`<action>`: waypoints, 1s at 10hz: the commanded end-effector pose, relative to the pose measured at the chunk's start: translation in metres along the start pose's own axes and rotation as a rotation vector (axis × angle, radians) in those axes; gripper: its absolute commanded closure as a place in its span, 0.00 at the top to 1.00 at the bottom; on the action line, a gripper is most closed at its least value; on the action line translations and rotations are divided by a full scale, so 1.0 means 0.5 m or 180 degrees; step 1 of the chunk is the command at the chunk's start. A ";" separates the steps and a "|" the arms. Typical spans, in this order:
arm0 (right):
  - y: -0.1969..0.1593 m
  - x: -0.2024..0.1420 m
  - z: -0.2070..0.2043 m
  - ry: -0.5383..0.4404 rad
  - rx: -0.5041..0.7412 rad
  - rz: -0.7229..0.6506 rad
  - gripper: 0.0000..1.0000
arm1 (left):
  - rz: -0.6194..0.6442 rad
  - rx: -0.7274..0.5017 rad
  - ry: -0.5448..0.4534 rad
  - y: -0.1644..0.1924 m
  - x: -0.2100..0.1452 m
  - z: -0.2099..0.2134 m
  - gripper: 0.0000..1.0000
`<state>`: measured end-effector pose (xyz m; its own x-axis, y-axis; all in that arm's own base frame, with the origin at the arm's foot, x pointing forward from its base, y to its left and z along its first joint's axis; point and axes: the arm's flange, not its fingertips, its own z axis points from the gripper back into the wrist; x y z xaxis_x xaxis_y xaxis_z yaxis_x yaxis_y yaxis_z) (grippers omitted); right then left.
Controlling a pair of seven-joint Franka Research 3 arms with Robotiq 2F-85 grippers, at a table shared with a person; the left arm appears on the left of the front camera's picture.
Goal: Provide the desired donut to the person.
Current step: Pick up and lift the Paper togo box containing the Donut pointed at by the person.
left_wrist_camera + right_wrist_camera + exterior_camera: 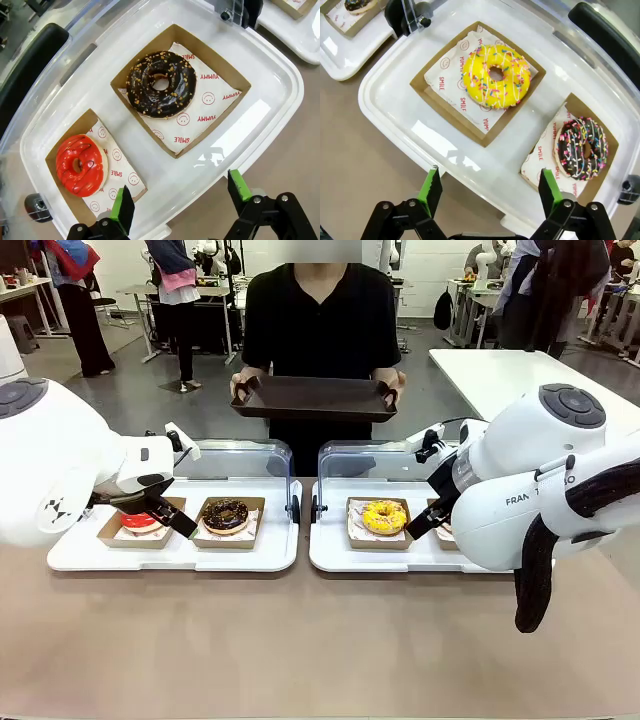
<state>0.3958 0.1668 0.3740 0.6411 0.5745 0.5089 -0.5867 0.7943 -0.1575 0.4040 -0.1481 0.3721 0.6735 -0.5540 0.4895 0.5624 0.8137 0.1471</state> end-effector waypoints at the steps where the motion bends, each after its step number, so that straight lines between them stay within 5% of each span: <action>1: 0.000 0.000 0.000 0.0000 0.0000 0.0000 1.00 | 0.0000 0.0000 0.0000 0.000 0.000 0.000 1.00; 10: 0.000 0.000 0.000 0.0000 0.0000 0.0000 1.00 | 0.0000 0.0000 0.0000 0.000 0.000 0.000 1.00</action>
<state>0.3958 0.1667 0.3740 0.6412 0.5744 0.5088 -0.5866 0.7944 -0.1576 0.4040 -0.1481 0.3721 0.6734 -0.5540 0.4895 0.5624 0.8137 0.1471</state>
